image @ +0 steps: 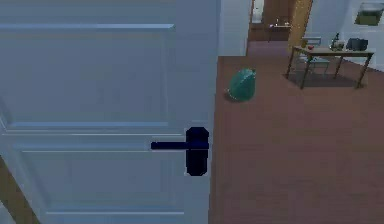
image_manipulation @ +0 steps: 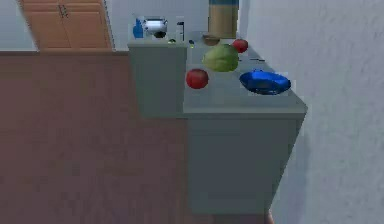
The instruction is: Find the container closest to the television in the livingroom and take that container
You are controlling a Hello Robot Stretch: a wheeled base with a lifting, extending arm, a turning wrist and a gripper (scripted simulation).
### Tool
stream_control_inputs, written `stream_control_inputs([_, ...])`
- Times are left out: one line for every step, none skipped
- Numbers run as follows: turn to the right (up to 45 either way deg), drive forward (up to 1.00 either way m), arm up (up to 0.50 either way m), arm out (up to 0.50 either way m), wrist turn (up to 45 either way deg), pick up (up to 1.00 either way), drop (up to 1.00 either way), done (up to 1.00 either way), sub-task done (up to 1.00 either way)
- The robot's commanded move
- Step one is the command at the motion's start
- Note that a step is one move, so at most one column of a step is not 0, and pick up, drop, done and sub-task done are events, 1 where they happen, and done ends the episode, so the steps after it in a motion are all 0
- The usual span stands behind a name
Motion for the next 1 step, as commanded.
stream_control_inputs([45.0,0.00,0.00,0.00,0.0,0.00,0.00,0.00,0.00])
